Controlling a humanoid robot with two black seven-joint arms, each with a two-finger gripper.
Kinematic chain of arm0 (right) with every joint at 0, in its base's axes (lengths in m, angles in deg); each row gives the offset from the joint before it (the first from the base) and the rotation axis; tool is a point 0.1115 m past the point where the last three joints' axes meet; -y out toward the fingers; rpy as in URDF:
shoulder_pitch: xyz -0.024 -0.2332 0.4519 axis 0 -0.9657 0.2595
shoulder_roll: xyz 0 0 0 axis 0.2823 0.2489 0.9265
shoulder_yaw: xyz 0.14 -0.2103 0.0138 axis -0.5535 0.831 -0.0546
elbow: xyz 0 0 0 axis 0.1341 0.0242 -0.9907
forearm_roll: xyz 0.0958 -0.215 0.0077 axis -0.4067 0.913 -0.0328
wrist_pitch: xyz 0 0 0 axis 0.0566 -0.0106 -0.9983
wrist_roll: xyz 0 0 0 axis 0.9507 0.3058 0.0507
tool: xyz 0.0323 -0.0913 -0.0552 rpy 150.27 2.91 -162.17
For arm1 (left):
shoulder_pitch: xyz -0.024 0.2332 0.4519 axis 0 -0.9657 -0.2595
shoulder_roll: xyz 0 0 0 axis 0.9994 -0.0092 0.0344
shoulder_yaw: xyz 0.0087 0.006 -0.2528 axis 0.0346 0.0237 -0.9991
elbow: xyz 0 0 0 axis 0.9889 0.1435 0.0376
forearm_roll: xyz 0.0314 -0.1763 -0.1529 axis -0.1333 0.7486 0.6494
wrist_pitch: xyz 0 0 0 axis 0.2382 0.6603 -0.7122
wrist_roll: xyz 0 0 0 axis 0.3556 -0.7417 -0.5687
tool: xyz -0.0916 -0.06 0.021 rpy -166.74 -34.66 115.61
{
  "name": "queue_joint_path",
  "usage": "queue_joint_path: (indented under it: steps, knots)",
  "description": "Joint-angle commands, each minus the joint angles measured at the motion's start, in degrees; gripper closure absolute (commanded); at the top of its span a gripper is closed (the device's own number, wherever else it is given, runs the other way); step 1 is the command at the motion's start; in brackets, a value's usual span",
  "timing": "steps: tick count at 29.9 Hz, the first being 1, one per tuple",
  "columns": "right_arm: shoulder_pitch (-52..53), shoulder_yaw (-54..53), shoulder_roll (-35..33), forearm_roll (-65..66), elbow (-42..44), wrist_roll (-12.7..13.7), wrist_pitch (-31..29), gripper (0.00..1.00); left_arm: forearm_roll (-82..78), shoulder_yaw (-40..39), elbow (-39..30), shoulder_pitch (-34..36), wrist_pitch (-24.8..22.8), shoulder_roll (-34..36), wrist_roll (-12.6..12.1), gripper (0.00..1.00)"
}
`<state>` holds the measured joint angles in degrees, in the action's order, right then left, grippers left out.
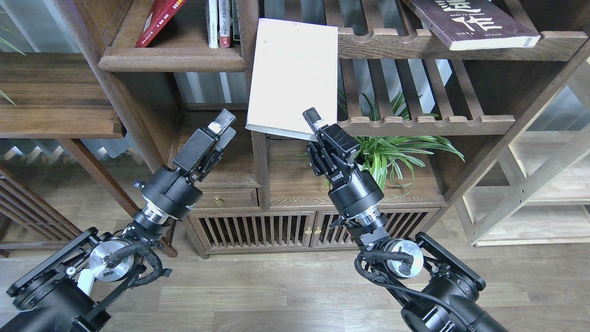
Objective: Organize books on shelf
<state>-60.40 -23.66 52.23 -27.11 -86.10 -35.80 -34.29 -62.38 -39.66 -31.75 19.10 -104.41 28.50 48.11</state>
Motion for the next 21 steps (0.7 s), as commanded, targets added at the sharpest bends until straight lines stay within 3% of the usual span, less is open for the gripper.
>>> queue_joint_path:
  steps: [1, 13, 21]
  knots:
    - [-0.11, -0.7, -0.63, -0.01, 0.0, -0.24, 0.02, 1.0, 0.32, 0.1, 0.01, -1.62, 0.0, 0.99, 0.0, 0.01]
    - [-4.5, -1.31, -7.75, -0.1, 0.0, -0.68, 0.02, 1.0, 1.55, -0.16, 0.01, -1.89, 0.0, 2.66, 0.0, 0.01]
    - [-4.32, -0.53, -7.31, -0.01, -0.09, -0.33, 0.02, 1.0, 4.89, 0.1, 0.98, -1.45, 0.0, 2.84, 0.0, 0.02]
